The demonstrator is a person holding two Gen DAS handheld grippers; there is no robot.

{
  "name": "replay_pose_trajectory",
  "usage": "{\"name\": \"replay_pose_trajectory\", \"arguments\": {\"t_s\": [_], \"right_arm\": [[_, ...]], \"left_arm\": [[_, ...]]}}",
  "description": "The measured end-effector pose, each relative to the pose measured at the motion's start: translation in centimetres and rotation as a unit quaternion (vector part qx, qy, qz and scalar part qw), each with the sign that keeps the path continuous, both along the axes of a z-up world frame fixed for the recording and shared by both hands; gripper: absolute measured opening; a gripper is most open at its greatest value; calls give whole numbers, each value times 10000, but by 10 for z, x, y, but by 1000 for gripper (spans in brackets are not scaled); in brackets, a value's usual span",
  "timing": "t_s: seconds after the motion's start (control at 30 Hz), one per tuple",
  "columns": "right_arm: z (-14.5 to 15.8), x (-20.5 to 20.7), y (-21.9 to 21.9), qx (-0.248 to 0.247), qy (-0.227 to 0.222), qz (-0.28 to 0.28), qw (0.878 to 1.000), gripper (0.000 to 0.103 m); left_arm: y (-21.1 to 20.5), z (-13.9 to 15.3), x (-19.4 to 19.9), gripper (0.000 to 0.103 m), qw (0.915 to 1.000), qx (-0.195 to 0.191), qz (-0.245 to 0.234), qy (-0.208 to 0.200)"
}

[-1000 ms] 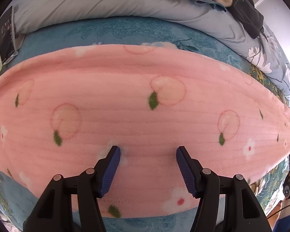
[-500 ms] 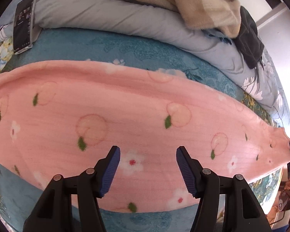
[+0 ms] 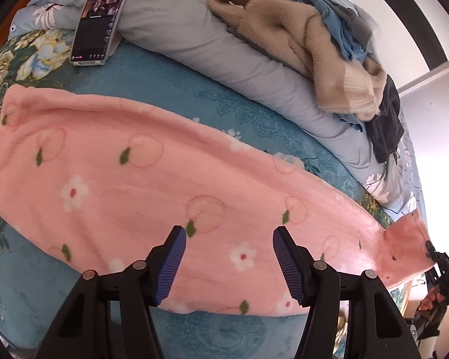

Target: Fold clothes

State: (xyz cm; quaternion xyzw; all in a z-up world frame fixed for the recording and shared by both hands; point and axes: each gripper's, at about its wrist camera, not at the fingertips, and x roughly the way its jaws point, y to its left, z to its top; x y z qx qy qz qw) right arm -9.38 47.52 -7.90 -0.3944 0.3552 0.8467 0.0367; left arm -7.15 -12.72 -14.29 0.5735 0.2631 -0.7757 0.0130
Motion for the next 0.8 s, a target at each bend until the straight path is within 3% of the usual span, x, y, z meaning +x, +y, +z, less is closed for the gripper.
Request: {"name": "replay_pose_trajectory", "arguments": {"t_s": [0.13,0.3,0.43,0.53,0.73,0.8], "right_arm": [[-6,24,43,-183,222,-415,9987,10],[-90,61,90,-636,-627,-911,9918,10],[-128,81,103,-856,-766,-988,9885,12],[-130,84,110,-946,-618,-813,9903,15],[-123,65,132,-497,-649,-260,9963,30],[-126,59,141,-656,-526,-59,9964,34]], "left_arm": [[8,-12,-6,65,9998,-153,-90,-120],[19,-29,-12,65,9984,-365,-193,-392],[29,-36,-19,65,9970,-475,-293,-528],[38,-35,-25,65,9960,-590,-395,-533],[55,-33,-37,65,9937,-765,-618,-540],[59,-33,-40,65,9928,-815,-683,-554]]}}
